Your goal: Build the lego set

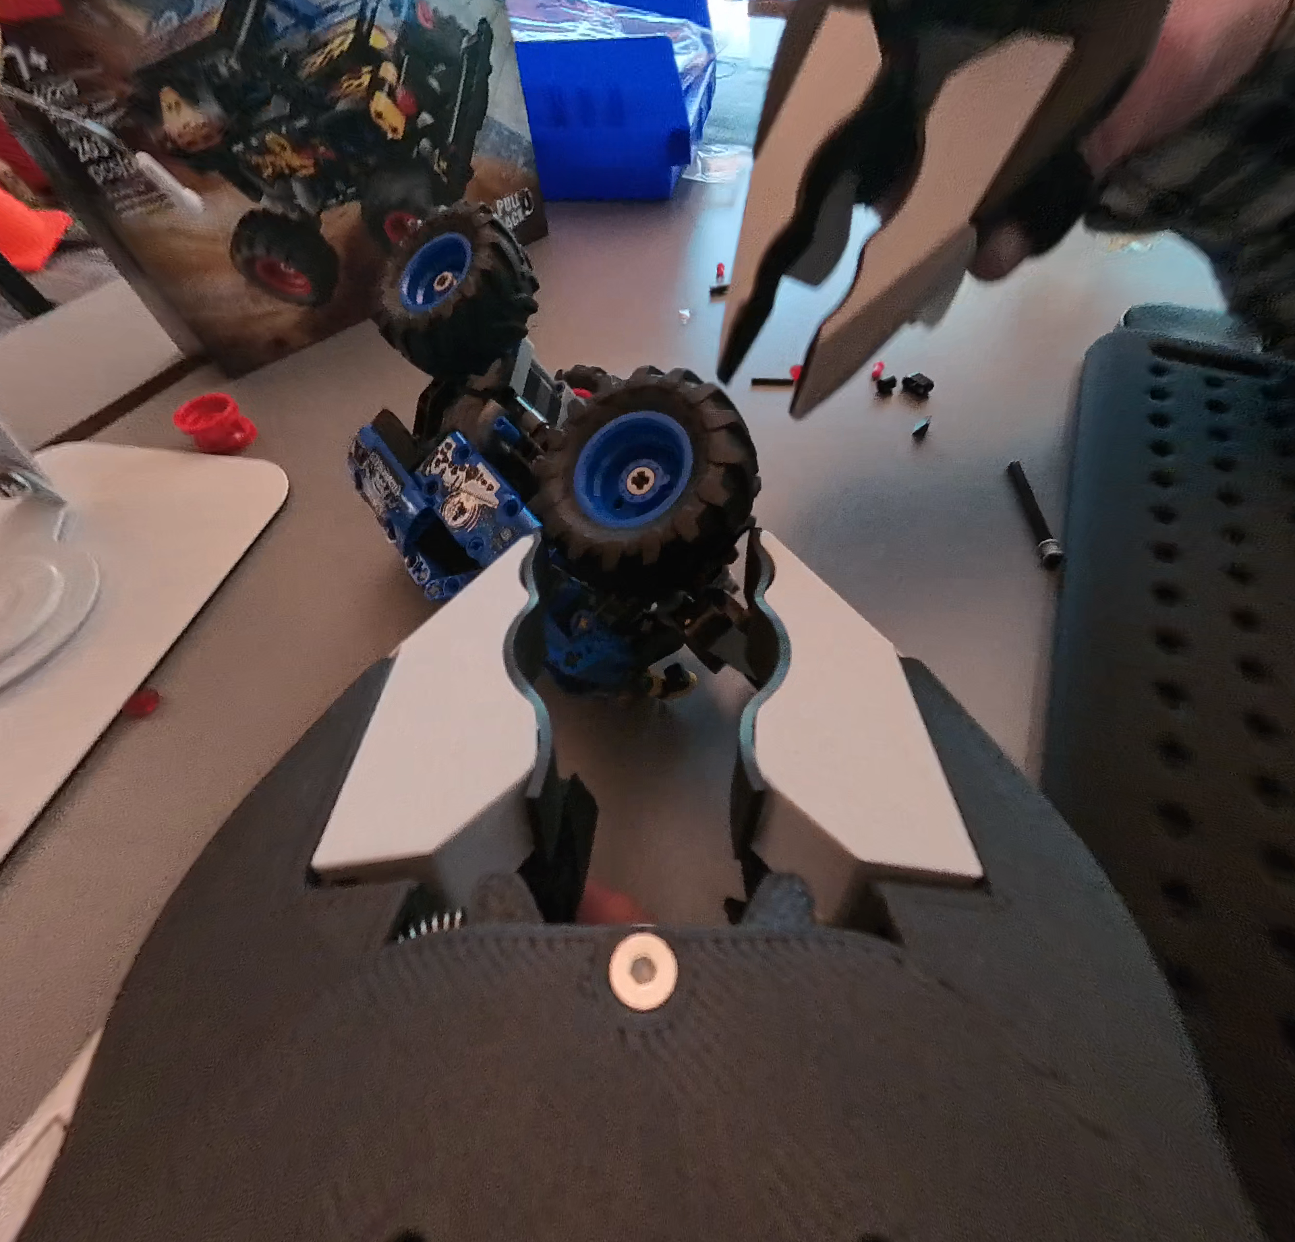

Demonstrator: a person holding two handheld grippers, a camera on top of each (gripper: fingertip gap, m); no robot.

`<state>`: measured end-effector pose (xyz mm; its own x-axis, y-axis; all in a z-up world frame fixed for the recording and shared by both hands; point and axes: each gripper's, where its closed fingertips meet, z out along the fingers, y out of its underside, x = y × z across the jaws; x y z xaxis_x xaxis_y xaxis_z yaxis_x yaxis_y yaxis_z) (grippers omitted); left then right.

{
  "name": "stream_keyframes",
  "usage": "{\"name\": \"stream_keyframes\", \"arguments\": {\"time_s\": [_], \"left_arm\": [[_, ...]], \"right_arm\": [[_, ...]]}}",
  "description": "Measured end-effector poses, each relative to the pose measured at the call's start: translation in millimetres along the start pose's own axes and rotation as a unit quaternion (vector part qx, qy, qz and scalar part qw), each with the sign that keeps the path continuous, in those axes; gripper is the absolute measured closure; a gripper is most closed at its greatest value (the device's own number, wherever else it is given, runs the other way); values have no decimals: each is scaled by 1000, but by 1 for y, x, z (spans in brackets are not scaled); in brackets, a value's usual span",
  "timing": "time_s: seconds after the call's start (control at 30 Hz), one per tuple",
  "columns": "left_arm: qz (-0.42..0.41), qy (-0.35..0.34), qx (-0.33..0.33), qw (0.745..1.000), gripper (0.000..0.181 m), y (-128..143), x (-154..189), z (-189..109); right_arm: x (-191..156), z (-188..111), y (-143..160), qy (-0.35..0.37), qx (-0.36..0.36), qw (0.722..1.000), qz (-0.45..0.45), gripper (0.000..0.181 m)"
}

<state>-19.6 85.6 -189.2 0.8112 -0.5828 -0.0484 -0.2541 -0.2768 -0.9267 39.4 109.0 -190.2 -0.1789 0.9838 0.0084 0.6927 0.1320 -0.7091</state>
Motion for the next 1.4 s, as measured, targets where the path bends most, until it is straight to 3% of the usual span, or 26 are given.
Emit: {"name": "stream_keyframes", "arguments": {"time_s": [0.3,0.4,0.47,0.77,0.97,1.13,1.4], "left_arm": [[-79,0,10,997,128,7,-16,-8],[-90,-4,11,996,130,8,-16,-10],[-103,-2,13,995,130,9,-16,-11],[-176,-34,56,982,137,4,-47,-31],[-148,-107,43,982,135,15,-69,-48],[-83,-154,12,984,138,25,-80,-58],[-92,-148,-13,985,140,38,-79,-55]], "right_arm": [[-20,58,11,-57,-21,998,19,153],[-25,75,15,-60,-34,997,16,160],[-25,82,15,-50,-34,998,12,177],[-21,68,-13,-51,-16,998,32,180],[-10,63,-38,-18,-39,999,-2,180],[-5,66,-60,4,-5,1000,-17,180],[-6,64,-46,-2,28,1000,-6,169]]}}
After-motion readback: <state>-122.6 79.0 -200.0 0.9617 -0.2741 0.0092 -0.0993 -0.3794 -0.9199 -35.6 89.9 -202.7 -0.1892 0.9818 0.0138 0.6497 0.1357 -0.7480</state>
